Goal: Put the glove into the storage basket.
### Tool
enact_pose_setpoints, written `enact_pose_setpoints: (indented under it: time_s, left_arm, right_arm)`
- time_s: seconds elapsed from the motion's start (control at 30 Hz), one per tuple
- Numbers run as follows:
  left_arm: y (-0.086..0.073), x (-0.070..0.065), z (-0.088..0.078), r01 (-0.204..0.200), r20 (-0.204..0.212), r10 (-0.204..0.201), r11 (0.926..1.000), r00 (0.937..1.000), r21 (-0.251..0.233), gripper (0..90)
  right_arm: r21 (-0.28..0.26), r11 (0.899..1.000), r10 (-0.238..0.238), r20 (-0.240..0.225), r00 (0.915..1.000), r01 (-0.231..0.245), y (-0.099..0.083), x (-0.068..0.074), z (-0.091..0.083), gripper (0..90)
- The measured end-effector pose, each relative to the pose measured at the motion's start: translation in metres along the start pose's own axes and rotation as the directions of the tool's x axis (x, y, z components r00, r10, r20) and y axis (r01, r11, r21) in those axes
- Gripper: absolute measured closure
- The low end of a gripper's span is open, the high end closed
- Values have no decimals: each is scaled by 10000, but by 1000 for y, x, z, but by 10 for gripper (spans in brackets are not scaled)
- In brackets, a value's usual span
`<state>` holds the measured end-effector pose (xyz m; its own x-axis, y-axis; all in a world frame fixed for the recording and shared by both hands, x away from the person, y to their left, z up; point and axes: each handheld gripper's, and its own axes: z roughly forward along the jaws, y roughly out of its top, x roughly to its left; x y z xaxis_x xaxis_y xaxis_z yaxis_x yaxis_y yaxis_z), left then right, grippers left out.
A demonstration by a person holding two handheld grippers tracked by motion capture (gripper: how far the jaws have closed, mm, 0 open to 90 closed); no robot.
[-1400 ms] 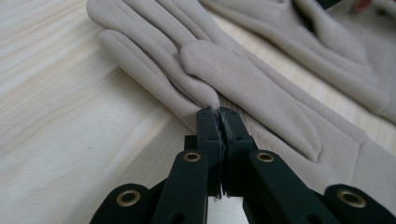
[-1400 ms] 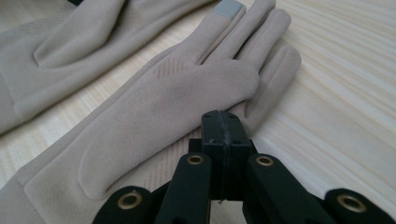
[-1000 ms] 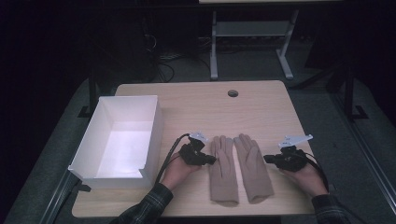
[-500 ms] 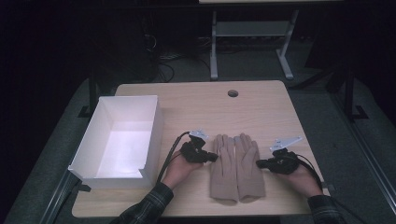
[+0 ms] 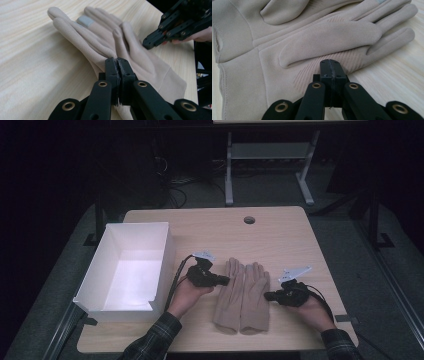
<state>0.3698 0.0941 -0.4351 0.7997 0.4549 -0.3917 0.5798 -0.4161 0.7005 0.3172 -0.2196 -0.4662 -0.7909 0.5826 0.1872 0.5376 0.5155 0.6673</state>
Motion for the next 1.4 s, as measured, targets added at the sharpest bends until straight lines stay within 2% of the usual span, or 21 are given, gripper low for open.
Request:
enact_pose_setpoints:
  time_s: [0.23,0.67,1.0,1.17,1.4]
  left_arm:
    - [9,1,2,126,233,-121,9997,9997,-209,877]
    - [24,-11,16,-168,591,182,9996,9981,-247,877]
    - [27,-22,37,-382,785,370,9992,9962,141,878]
    - [27,-27,50,-623,921,580,9971,9941,445,877]
    - [24,-30,55,-697,1043,636,9960,9925,556,864]
  right_arm:
    - [-114,9999,-26,-159,9999,25,4,3,7,900]
    - [-204,9997,-104,-346,9993,97,13,12,19,900]
    - [-261,9993,-278,-398,9988,267,19,20,28,900]
    - [-317,9992,-258,-443,9987,245,22,24,32,900]
    - [-333,9988,-360,-404,9985,347,22,24,32,900]
